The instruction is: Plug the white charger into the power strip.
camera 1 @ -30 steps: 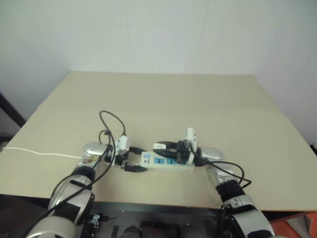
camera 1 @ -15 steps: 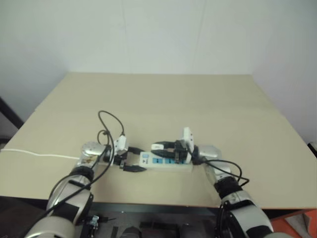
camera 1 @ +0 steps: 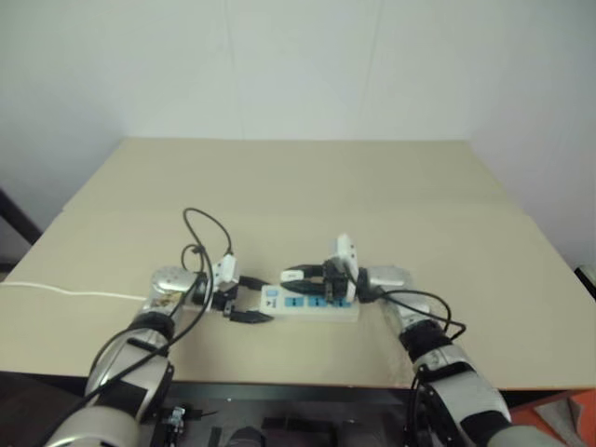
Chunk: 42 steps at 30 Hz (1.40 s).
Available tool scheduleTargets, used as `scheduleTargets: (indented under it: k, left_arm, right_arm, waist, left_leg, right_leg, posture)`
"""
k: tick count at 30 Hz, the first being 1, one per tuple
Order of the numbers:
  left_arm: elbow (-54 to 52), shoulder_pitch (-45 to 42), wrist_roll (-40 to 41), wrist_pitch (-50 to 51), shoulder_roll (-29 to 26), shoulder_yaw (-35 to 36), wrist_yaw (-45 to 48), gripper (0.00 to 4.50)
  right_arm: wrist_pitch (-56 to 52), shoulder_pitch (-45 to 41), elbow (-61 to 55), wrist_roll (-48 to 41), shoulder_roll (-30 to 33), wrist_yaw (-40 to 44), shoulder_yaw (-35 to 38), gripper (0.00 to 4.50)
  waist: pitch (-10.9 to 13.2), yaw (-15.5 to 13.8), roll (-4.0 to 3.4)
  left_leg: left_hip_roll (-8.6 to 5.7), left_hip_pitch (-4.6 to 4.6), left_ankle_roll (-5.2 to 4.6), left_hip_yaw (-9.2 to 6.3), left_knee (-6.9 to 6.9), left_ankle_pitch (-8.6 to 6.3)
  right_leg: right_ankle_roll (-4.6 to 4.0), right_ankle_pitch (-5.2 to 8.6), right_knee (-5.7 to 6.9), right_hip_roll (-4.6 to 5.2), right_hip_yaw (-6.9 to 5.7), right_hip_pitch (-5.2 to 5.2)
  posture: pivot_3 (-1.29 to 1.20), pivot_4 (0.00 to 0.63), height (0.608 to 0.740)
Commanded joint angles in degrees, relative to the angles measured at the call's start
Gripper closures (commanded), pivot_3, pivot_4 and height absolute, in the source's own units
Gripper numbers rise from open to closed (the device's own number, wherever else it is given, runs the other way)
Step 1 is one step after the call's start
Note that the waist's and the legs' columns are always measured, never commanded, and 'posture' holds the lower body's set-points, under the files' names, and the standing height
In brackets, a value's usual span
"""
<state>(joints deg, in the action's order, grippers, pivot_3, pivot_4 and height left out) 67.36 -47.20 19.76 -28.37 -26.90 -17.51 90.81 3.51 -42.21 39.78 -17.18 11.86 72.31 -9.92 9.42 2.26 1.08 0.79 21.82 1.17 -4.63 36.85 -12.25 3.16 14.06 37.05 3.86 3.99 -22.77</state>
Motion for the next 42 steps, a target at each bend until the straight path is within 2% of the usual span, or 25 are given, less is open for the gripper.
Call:
scheduleTargets:
  k: [1, 12, 23, 36, 37, 42]
  left_arm:
    - [-0.70, 0.51, -0.55, -0.28, 0.03, -1.21, 1.69, 1.23]
    - [-0.90, 0.93, -0.30, -0.45, -0.12, -1.07, 1.69, 1.23]
    - [-1.00, 1.05, -0.44, -0.78, -0.19, -1.24, 1.69, 1.23]
    - [-0.89, 1.24, -0.51, -0.88, -0.37, -0.97, 1.69, 1.23]
    - [-0.86, 1.25, -0.53, -0.89, -0.34, -0.96, 1.69, 1.23]
    - [-0.76, 1.24, -0.55, -0.82, -0.20, -0.91, 1.69, 1.23]
  right_arm:
    - [-1.95, 1.62, 5.49, 3.22, 2.21, -2.95, 0.84, 3.22]
    - [2.55, 5.01, 5.07, 4.09, 1.88, -3.53, 0.84, 3.22]
    - [-1.33, 5.31, 4.13, 5.07, 0.34, -5.96, -0.89, 3.22]
    - [7.34, 6.03, 5.78, 6.28, 0.65, -4.79, -1.54, 3.22]
    - [7.31, 6.01, 5.90, 6.18, 0.64, -4.91, -1.52, 2.62]
    - [5.49, 5.16, 7.02, 6.66, 0.50, -5.93, -1.10, 1.09]
  waist:
    - [0.00, 0.01, 0.00]
    - [-0.01, 0.01, 0.01]
    - [-0.04, 0.32, 0.03]
    - [-0.06, 0.42, 0.04]
    - [-0.06, 0.41, 0.04]
    - [-0.14, 0.37, 0.18]
  left_leg:
    - [0.00, -0.04, 0.00, 0.00, -0.01, 0.00]
    - [0.00, -0.25, 0.00, -0.01, -0.03, -0.01]
    - [0.03, -0.47, 0.00, -0.01, -0.11, -0.02]
    - [0.05, -0.53, 0.00, -0.01, -0.14, -0.02]
    - [0.05, -0.52, 0.00, -0.01, -0.14, -0.02]
    - [0.05, -0.52, 0.01, -0.01, -0.16, -0.03]
  right_leg:
    - [0.02, 0.02, -0.02, 0.00, 0.00, 0.05]
    - [0.17, 0.11, -0.10, 0.01, 0.00, 0.28]
    - [0.18, 0.13, -0.15, -0.01, 0.00, 0.47]
    - [0.19, 0.14, -0.15, -0.03, 0.00, 0.50]
    - [0.19, 0.14, -0.16, -0.03, 0.00, 0.50]
    - [0.19, 0.15, -0.21, -0.03, 0.00, 0.51]
  posture:
    - [0.00, 0.150, 0.740]
    - [0.00, 0.150, 0.740]
    - [0.00, 0.150, 0.740]
    - [0.00, 0.150, 0.740]
    - [0.00, 0.150, 0.740]
    - [0.00, 0.150, 0.740]
